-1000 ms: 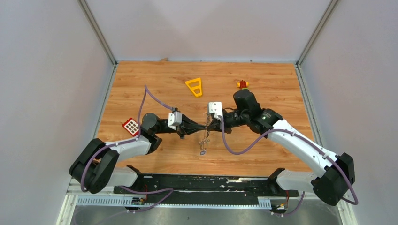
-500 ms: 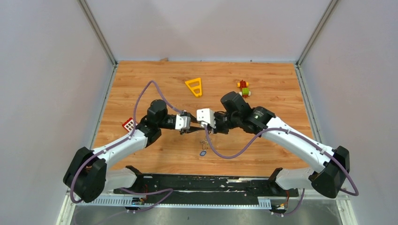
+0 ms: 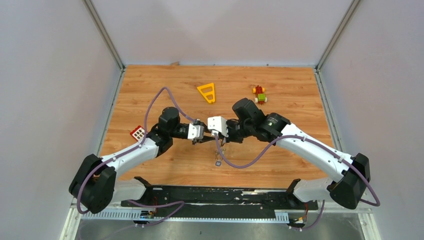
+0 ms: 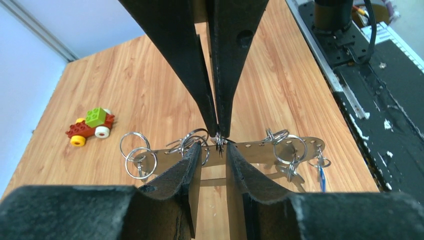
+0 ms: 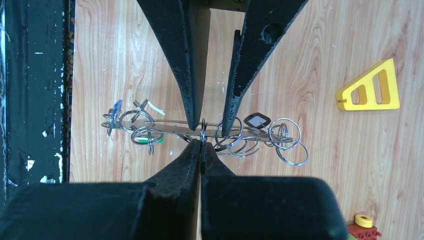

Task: Put the keys on the keyring
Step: Adjust the key on the keyring.

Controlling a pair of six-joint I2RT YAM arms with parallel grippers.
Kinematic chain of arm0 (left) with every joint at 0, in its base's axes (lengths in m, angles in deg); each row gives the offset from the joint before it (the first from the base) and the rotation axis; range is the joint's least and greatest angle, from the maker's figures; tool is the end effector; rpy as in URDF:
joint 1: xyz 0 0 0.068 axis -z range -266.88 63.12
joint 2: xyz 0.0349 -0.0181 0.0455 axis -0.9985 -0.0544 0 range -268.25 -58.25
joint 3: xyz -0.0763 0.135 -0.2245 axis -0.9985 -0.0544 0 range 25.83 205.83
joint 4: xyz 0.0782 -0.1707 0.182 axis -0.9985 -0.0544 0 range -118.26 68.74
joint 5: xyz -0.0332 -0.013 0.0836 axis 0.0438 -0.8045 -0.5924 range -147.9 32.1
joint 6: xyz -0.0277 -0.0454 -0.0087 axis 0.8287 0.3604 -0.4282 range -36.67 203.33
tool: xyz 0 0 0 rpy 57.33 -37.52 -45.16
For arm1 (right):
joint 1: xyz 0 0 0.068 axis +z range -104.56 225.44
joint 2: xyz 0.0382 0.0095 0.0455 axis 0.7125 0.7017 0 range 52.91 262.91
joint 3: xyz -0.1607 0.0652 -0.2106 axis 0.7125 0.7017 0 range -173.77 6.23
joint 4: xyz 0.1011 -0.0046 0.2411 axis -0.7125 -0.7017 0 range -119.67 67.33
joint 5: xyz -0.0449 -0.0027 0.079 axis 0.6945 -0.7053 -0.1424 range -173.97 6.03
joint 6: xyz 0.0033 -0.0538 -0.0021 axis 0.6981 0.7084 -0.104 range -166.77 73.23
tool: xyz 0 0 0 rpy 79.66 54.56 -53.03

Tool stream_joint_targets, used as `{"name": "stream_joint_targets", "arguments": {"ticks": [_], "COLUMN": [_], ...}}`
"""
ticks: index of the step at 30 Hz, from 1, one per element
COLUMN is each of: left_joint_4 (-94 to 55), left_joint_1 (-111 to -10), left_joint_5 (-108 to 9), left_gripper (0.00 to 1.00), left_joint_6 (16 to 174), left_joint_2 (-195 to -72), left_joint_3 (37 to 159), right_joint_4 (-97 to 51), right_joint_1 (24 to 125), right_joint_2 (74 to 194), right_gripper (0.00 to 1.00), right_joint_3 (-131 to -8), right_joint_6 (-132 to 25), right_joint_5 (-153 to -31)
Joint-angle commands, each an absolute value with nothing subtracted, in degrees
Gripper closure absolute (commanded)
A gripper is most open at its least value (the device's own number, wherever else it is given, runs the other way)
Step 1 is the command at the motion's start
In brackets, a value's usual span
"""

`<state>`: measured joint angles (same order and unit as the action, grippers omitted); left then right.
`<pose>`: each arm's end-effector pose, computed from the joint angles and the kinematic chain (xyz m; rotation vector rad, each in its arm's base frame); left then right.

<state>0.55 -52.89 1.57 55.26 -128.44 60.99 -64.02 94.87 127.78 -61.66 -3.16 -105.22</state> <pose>0.1945 -0.1681 0.2493 1.4749 1.0183 -0.9983 0.1676 0.2157 0.3180 -1.8522 1.5209 0.4941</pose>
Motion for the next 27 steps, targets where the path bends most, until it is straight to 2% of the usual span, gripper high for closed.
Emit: {"name": "stream_joint_targets", "arguments": {"ticks": [1,3,12,19,27], "left_joint_4": [14.8,19.9,25.6,26.2,22.1], "left_joint_1": [-52.7,-52.7,-52.7,-52.7,-52.8], "left_joint_5": [1.9,1.4,2.1,2.1,2.3], "left_gripper": [0.69,0.69,0.74,0.87,0.81], "left_joint_6": [63.5,65.7,70.8,72.0,69.5], "left_joint_2": [-128.9,-129.0,-130.9,-131.8,-131.5], "left_joint_3": [58.4,56.8,55.9,55.7,55.8], "right_joint_4": [-60.6,-60.3,-59.6,-59.5,-59.5], "right_joint_1": [95.2,95.2,95.2,95.2,95.0], "right_joint_2": [126.4,126.1,126.2,125.9,125.6], "right_gripper": [1.00,1.00,1.00,1.00,1.00], "right_joint_3": [-62.4,-62.0,-61.5,-61.6,-61.5], "right_joint_6": [-3.8,-3.8,-4.5,-4.9,-5.2], "right_joint_5": [-105.1,-105.1,-105.5,-105.6,-105.4]}}
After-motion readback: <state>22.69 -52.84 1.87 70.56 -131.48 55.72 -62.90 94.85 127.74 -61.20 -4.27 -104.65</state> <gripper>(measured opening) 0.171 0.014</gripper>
